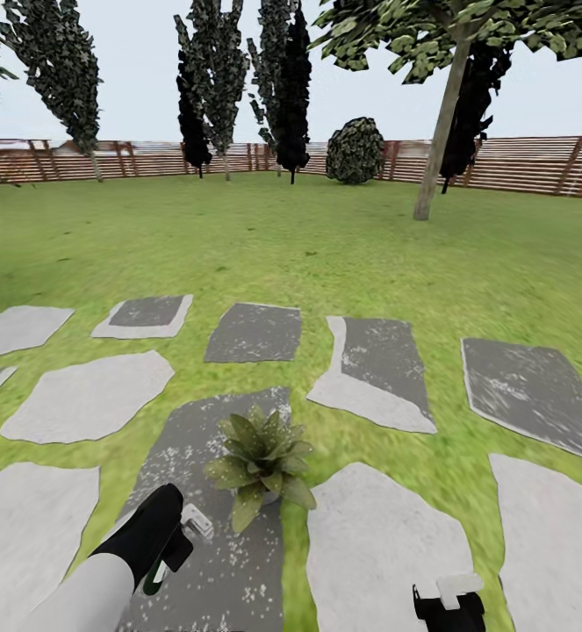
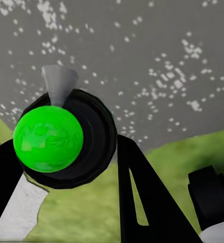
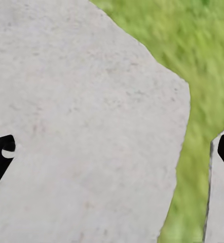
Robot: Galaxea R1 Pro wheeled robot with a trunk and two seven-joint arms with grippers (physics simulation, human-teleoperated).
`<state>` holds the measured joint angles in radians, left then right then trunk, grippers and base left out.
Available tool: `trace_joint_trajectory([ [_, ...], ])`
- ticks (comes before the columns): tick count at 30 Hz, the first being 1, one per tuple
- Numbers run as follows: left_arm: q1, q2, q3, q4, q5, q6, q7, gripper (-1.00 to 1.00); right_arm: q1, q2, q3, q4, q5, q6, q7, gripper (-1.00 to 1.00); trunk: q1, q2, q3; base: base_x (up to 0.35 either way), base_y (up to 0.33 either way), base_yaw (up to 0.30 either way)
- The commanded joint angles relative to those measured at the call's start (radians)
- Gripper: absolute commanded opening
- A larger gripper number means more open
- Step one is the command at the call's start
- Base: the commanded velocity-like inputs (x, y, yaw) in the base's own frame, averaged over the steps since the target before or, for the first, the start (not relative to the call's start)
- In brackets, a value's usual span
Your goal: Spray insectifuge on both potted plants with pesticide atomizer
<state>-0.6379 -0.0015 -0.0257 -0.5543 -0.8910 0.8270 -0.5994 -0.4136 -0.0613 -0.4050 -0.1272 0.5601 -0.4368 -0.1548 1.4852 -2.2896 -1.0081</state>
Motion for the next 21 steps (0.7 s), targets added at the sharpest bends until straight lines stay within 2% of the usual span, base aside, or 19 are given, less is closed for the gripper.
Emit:
trace_joint_trajectory([
  [1, -0.001, 0.000, -0.002, -0.001, -0.011, 0.001, -0.010, -1.00, -0.001, 0.000, -0.006, 0.001, 0.011, -0.004, -0.005, 1.00, 0.000, 0.000, -0.001, 0.002, -0.003, 0.275],
  [8, 0.000, 0.000, -0.002, -0.001, 0.001, 0.000, -0.010, -1.00, -0.001, 0.000, -0.005, 0.001, 0.011, -0.004, -0.005, 1.00, 0.000, 0.000, -0.001, 0.000, -0.036, 0.228],
  [15, -0.001, 0.000, -0.003, -0.001, 0.002, 0.000, -0.010, -1.00, -0.001, 0.000, -0.005, 0.001, 0.011, -0.004, -0.005, 1.00, 0.000, 0.000, -0.001, 0.000, -0.260, 0.027],
  [21, 0.000, 0.000, -0.003, -0.002, 0.002, 0.000, -0.010, -1.00, -0.001, 0.001, -0.005, 0.001, 0.011, -0.004, -0.005, 1.00, 0.000, 0.000, -0.001, 0.064, -0.262, 0.257],
])
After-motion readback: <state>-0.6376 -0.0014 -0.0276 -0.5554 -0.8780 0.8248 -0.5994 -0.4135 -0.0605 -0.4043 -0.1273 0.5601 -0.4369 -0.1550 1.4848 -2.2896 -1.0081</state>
